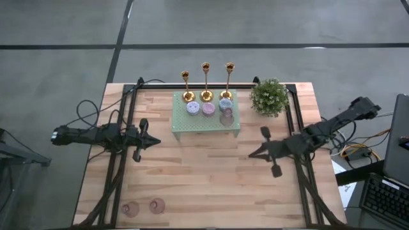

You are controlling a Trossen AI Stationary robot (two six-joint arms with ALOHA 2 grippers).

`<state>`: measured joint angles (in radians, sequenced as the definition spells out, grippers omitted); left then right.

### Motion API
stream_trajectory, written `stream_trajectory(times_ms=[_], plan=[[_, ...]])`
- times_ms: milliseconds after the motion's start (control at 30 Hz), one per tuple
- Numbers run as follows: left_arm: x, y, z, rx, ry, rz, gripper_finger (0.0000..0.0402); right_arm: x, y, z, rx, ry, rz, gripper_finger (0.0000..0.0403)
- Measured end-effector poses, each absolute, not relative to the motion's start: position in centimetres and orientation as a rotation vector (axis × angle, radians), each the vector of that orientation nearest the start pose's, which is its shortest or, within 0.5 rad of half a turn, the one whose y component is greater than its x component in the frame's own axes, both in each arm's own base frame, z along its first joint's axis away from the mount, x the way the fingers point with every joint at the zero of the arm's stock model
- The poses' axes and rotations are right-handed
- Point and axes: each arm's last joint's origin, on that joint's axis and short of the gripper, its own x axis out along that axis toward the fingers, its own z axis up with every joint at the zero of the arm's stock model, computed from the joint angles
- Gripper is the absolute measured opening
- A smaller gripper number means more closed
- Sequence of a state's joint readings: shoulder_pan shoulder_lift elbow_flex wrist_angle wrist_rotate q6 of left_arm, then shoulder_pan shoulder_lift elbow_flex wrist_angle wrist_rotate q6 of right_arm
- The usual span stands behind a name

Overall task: Pick & Place candle stick holders
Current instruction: Put the right pink glass candle holder on the shelf

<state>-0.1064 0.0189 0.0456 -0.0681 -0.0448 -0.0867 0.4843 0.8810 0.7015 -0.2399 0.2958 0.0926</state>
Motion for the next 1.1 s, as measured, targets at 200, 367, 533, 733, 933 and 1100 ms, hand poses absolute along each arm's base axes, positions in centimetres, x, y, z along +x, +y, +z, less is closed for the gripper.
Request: stream_trajectory(times_ms=[200,367,533,733,933,1100], plan=[[9.6,-0.9,17.1,-0.084,0.044,-0.06,0.0014,14.8,6.8,26.2,-0.006,0.296,0.17,0.0008],[9.6,-0.9,17.1,-0.084,0.044,-0.059,0.0014,13.5,6.2,24.2,0.013,0.231,0.175,0.0008],[9.6,-0.9,17.1,-0.083,0.044,-0.06,0.0014,12.5,5.6,22.1,0.031,0.187,0.176,0.0008],[9.6,-0.9,17.1,-0.084,0.045,-0.06,0.0014,11.6,4.8,20.0,0.077,0.12,0.163,0.0008],[9.6,-0.9,17.1,-0.083,0.045,-0.059,0.0014,11.0,4.1,18.4,0.089,0.107,0.15,0.0009],[9.6,-0.9,17.1,-0.083,0.045,-0.059,0.0014,10.4,3.9,18.5,0.083,0.059,0.189,0.0009]])
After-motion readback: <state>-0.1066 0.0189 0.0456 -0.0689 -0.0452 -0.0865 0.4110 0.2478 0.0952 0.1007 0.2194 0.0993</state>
